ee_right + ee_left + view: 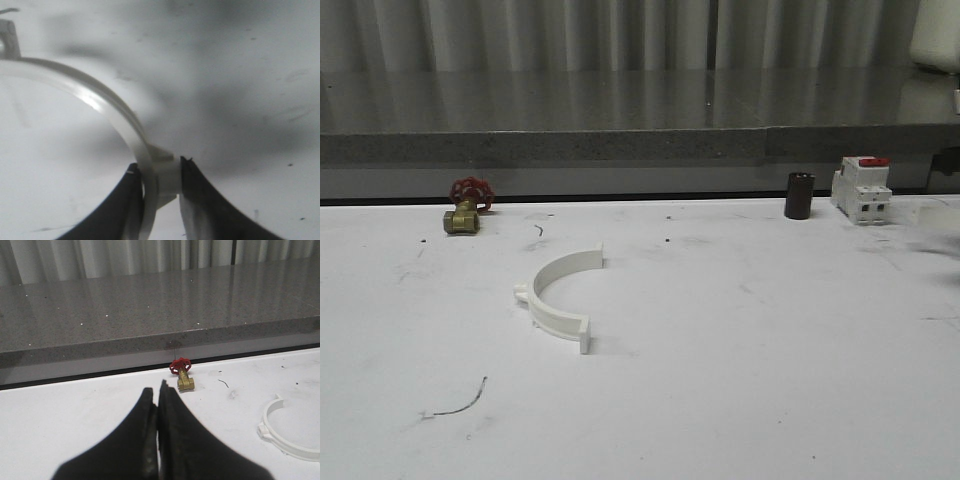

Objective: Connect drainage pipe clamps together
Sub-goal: 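Carry the second clamp half toward the first, facing its open side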

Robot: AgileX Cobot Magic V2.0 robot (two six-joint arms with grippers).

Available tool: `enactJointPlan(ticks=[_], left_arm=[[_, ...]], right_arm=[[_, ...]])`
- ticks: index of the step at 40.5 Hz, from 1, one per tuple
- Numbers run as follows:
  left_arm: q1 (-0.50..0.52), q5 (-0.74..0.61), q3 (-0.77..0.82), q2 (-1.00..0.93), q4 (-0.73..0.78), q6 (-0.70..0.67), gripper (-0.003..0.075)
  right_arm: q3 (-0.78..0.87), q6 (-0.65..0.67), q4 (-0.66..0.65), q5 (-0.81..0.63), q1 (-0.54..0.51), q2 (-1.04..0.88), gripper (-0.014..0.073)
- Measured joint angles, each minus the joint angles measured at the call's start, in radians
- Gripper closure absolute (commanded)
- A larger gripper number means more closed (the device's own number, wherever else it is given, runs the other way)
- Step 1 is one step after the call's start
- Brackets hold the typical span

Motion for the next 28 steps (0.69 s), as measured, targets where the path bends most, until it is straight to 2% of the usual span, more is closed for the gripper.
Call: enactJointPlan(ticks=[14,28], left_arm=[[0.000,0.000,0.000,0.000,0.000,0.000,0.0741],[0.000,0.000,0.000,0.000,0.000,0.000,0.0741]], right_arm=[[0.000,0.233,-0.004,0.012,0.278,0.000,0.0496],[-0.002,0.388,-0.004,-0.072,0.522,0.000,0.0496]])
